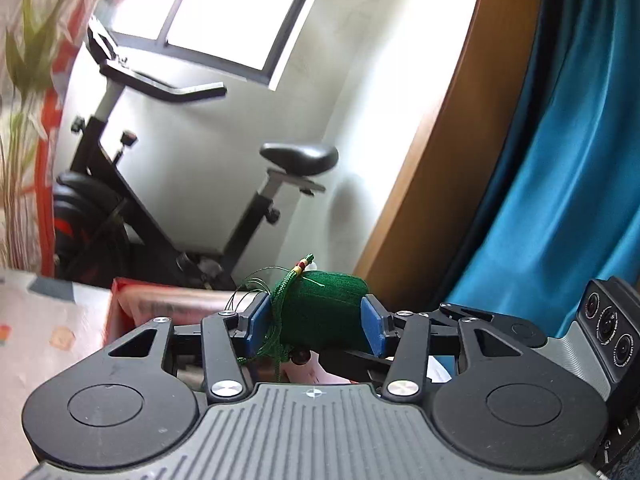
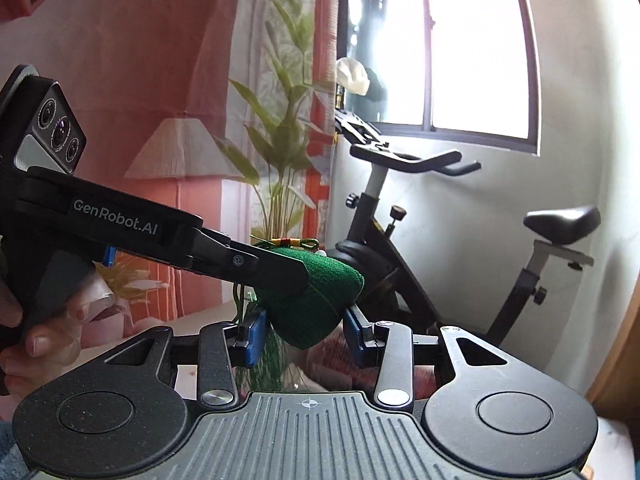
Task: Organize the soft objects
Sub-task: 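Lift the green tassel with the left tool and carry it over the box, then lower the tassel into the box and open the left tool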
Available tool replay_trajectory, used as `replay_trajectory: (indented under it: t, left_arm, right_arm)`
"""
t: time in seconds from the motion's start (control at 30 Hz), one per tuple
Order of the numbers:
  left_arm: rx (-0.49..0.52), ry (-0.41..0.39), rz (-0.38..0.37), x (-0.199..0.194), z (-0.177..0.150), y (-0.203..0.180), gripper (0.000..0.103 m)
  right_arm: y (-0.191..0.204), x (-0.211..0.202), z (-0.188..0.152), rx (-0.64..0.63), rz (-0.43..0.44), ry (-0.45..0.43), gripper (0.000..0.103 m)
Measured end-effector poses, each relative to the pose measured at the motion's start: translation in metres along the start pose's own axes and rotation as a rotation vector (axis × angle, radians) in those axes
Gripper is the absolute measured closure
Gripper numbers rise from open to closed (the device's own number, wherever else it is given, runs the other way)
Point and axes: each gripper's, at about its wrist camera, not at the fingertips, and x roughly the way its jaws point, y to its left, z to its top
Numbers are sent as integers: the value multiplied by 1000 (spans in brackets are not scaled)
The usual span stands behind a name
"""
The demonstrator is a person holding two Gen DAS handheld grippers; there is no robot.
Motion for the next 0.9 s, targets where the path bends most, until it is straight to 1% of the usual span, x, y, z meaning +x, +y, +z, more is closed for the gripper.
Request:
replay_trajectory:
  t: [0.1, 0.17, 0.23, 0.3, 0.4, 0.53, 0.6, 0.73, 0.9]
  left_arm:
    - [30, -43, 27, 0, 16, -1, 51]
    - [46, -63, 46, -2, 25, 1, 51]
    - [50, -66, 56, 1, 30, 7, 52]
    - [35, -55, 56, 9, 29, 18, 52]
    - [8, 4, 55, 26, 20, 35, 52]
    - [-90, 98, 25, 58, -7, 53, 53]
    - [-125, 141, 13, 78, -21, 56, 53]
    - [-130, 207, -6, 108, -40, 52, 53]
    - [-152, 262, -29, 135, -46, 50, 53]
  right_arm:
    - [4, 18, 18, -27, 6, -9, 65]
    - [5, 31, 23, -34, 11, -4, 65]
    - [3, 46, 21, -32, 16, 15, 65]
    - [-2, 61, 12, -10, 20, 58, 65]
    - [-9, 79, -12, 13, 7, 136, 65]
    - [-20, 94, -47, 37, -28, 271, 65]
    - [-25, 93, -62, 44, -50, 315, 65]
    - [-40, 91, -82, 84, -84, 368, 65]
    - [-56, 87, -94, 131, -125, 393, 64]
